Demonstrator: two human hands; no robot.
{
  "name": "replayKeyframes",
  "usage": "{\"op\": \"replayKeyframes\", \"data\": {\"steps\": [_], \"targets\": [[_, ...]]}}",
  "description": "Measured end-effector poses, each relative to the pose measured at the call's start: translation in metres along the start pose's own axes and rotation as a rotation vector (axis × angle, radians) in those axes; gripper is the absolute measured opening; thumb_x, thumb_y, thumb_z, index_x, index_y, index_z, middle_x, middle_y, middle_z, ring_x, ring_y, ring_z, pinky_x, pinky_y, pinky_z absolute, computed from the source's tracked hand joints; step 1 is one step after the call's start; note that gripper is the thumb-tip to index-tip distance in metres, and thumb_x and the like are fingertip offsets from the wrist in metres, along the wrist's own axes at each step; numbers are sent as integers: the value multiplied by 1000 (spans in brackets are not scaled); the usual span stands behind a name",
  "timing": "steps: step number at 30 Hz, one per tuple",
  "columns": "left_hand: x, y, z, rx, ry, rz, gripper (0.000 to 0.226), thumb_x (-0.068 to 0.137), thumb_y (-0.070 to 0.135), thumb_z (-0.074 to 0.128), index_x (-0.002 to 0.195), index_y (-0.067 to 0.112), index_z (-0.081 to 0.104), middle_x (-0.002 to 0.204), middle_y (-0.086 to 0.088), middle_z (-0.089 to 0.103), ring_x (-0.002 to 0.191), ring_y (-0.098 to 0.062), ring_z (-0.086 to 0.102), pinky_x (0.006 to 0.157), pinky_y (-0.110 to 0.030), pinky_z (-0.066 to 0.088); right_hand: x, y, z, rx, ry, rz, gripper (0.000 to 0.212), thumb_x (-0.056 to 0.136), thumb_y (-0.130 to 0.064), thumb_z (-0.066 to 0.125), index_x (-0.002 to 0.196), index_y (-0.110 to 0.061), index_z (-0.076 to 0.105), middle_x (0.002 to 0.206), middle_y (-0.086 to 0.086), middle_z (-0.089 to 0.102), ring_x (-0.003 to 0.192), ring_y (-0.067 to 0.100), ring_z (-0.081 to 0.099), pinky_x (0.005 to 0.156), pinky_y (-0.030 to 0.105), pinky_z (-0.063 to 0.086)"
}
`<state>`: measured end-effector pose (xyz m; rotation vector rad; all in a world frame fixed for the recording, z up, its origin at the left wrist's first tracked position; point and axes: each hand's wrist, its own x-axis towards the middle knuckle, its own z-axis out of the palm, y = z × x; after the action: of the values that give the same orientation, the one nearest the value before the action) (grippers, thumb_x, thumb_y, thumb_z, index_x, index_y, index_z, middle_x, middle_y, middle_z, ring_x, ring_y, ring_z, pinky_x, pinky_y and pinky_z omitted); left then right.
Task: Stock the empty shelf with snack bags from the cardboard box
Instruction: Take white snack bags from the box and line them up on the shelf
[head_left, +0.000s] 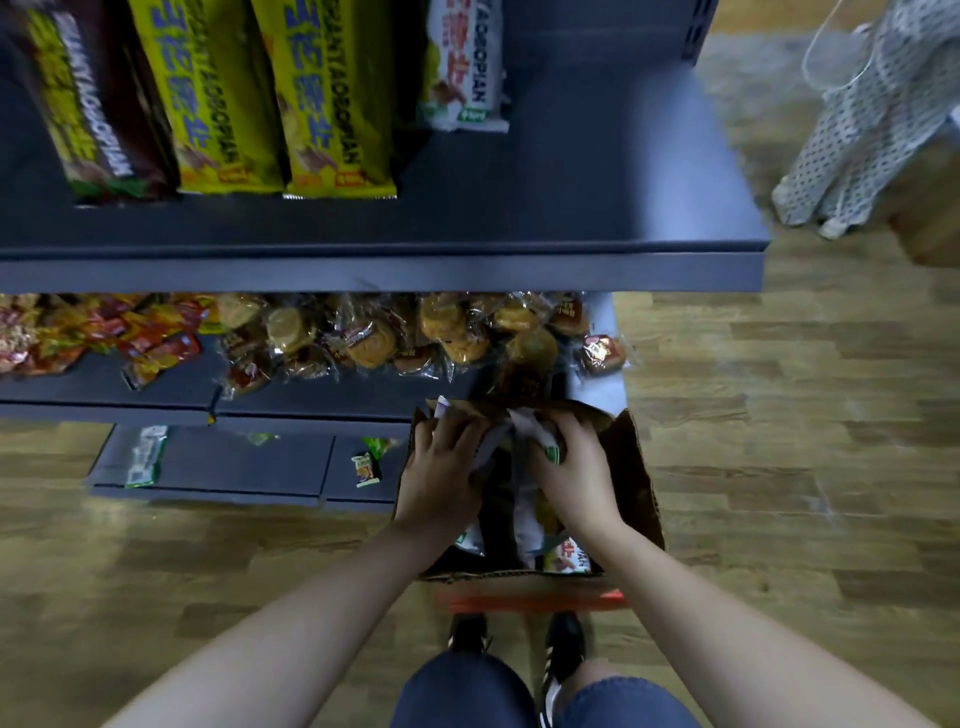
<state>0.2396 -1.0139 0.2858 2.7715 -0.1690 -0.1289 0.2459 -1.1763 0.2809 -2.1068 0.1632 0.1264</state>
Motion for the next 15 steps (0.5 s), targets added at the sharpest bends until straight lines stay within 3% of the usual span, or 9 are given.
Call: {"op": "replayKeyframes", "data": {"steps": [4,6,8,12,15], "targets": [[-5,4,-23,-39,152,121,64,76,14,65,131,30,37,131,-3,42,112,-30,36,59,-45,56,-7,-24,-12,-9,83,-163,34,82,-18,62,116,-22,59,111,-1,58,100,10,54,86,24,46],[-7,7,-37,-18,215,157,57,77,19,52,131,28,38,127,-8,48,108,-32,40,54,-41,55,-11,-38,-19,7,140,-240,34,83,-16,63,117,-17,58,110,-1,56,99,11,53,86,21,44],[-9,9,-52,-4,278,186,57,76,20,41,132,26,40,126,-12,50,103,-34,42,54,-38,53,-12,-51,-25,22,169,-304,35,84,-24,61,119,-19,56,113,-1,55,101,13,55,86,25,47],[-12,10,-78,-3,427,249,59,74,8,50,131,23,46,126,-12,49,106,-34,41,64,-39,51,-12,-77,-37,16,154,-426,42,84,-40,50,121,-20,54,120,-1,55,109,14,54,90,29,49],[-15,12,-99,-19,535,292,61,73,6,56,130,24,46,126,-10,49,107,-33,41,69,-40,51,-16,-102,-45,66,165,-519,42,84,-37,51,119,-14,56,120,-1,56,112,6,51,96,15,40]]}}
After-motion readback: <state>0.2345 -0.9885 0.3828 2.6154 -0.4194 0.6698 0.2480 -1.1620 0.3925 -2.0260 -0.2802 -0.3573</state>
